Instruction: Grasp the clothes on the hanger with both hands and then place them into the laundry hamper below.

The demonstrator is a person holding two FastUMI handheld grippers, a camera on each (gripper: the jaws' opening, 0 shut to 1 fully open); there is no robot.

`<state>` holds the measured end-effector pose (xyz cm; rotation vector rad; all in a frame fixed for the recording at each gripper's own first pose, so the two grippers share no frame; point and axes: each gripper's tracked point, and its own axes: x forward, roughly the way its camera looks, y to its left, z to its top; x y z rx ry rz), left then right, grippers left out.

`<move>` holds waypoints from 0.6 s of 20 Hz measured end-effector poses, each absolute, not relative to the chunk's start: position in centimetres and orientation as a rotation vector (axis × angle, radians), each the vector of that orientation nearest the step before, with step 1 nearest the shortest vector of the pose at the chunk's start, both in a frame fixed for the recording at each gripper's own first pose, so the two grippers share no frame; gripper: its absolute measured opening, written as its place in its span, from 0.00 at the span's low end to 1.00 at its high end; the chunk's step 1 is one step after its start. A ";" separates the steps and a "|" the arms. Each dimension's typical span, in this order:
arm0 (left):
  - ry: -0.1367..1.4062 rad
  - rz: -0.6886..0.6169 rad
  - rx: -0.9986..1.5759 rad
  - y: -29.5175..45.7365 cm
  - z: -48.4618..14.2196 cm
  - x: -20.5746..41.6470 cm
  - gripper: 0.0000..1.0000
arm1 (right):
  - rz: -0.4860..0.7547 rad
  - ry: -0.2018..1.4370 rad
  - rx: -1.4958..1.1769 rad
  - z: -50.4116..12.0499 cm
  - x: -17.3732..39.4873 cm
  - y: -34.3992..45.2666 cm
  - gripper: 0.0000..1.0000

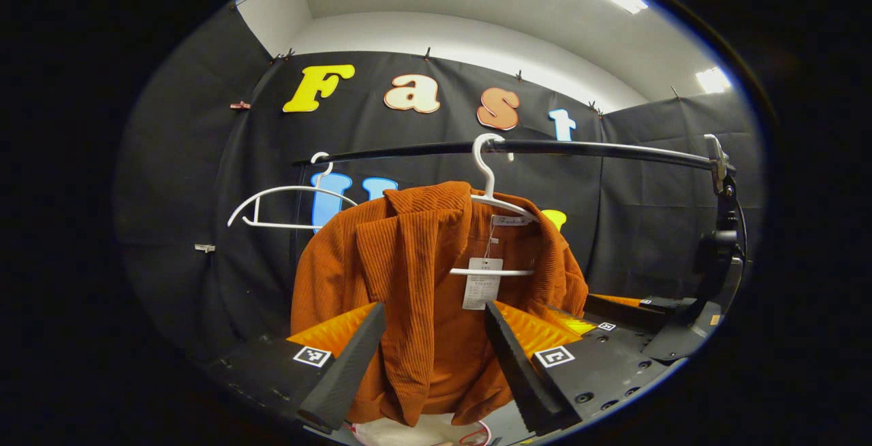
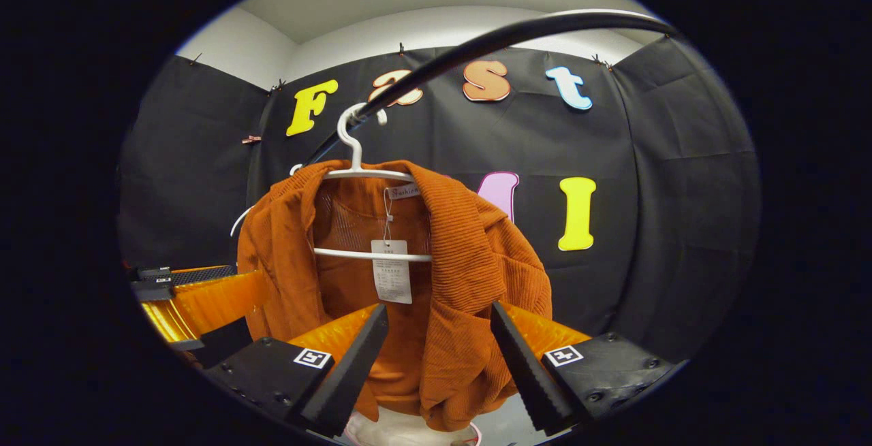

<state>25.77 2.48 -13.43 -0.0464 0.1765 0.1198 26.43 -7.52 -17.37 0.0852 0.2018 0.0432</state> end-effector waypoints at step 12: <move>0.202 0.258 -0.041 4.1 -16.9 29.9 0.93 | 0.093 0.317 0.127 -23.2 30.3 -7.9 0.98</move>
